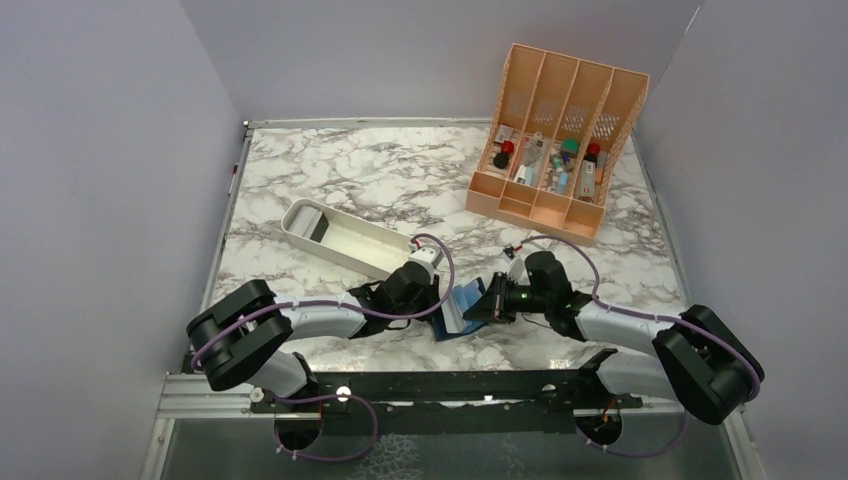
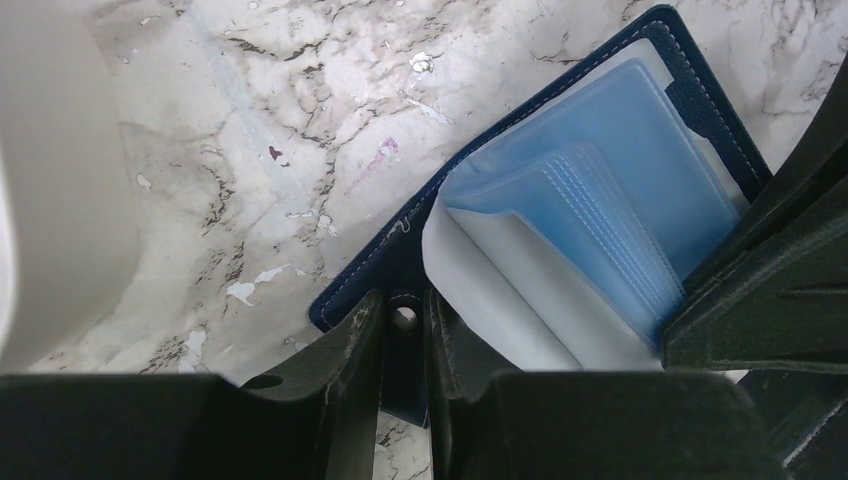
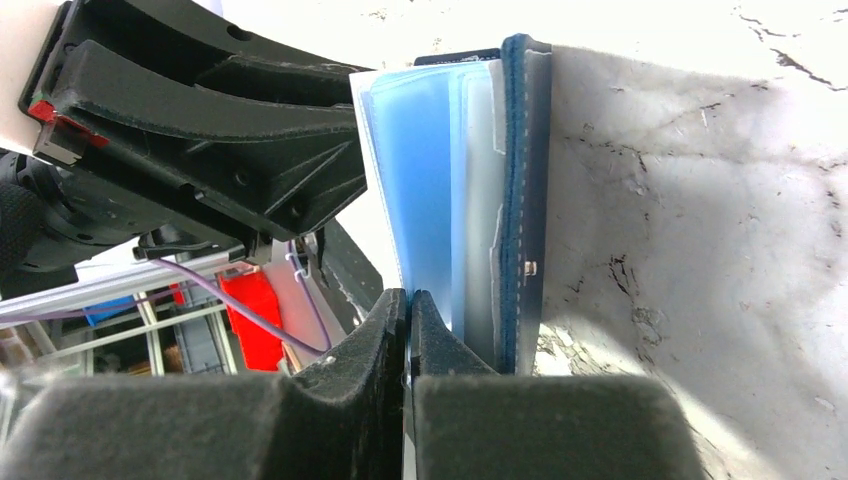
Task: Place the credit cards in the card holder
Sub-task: Open the card holder at the center of the board.
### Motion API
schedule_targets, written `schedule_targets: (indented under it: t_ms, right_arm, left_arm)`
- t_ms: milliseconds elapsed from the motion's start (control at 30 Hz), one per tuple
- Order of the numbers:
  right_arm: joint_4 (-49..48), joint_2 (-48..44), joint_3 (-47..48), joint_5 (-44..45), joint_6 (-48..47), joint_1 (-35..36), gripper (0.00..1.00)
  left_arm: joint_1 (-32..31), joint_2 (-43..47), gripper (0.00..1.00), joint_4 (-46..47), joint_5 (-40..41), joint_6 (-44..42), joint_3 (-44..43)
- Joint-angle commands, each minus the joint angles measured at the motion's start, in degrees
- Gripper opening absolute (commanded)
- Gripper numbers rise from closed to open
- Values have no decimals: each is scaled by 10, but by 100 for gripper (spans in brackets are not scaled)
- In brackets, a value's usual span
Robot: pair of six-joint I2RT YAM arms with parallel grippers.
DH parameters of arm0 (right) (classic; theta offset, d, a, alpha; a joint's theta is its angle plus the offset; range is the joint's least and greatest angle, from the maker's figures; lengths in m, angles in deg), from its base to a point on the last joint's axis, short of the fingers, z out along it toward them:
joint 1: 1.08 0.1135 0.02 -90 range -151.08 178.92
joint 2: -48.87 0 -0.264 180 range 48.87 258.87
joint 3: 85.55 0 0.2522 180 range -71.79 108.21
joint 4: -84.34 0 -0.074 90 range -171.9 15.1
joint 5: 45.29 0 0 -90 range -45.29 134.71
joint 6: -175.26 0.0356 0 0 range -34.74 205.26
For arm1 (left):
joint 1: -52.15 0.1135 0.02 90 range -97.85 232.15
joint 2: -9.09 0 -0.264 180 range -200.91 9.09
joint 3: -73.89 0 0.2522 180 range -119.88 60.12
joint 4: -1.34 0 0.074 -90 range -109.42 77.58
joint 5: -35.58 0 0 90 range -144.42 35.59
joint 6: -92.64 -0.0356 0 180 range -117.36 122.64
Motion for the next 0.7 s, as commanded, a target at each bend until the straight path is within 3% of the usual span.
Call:
schedule_targets:
  t_ms: [0, 267, 500, 600, 667]
  right_arm:
    - [-19, 11, -5, -6, 4, 4, 6]
    - [-22, 20, -3, 0, 13, 4, 18]
    - [-20, 19, -7, 9, 10, 4, 7]
    - [-19, 14, -11, 15, 13, 4, 6]
    - [-21, 14, -10, 16, 19, 4, 12]
  left_arm:
    - [-2, 5, 24, 17, -6, -2, 0]
    - [-2, 1, 24, 21, -12, -1, -1]
    - [-2, 10, 24, 19, -13, 1, 0]
    - [-2, 17, 26, 14, -13, 1, -2]
    - [-2, 19, 27, 15, -15, 2, -2]
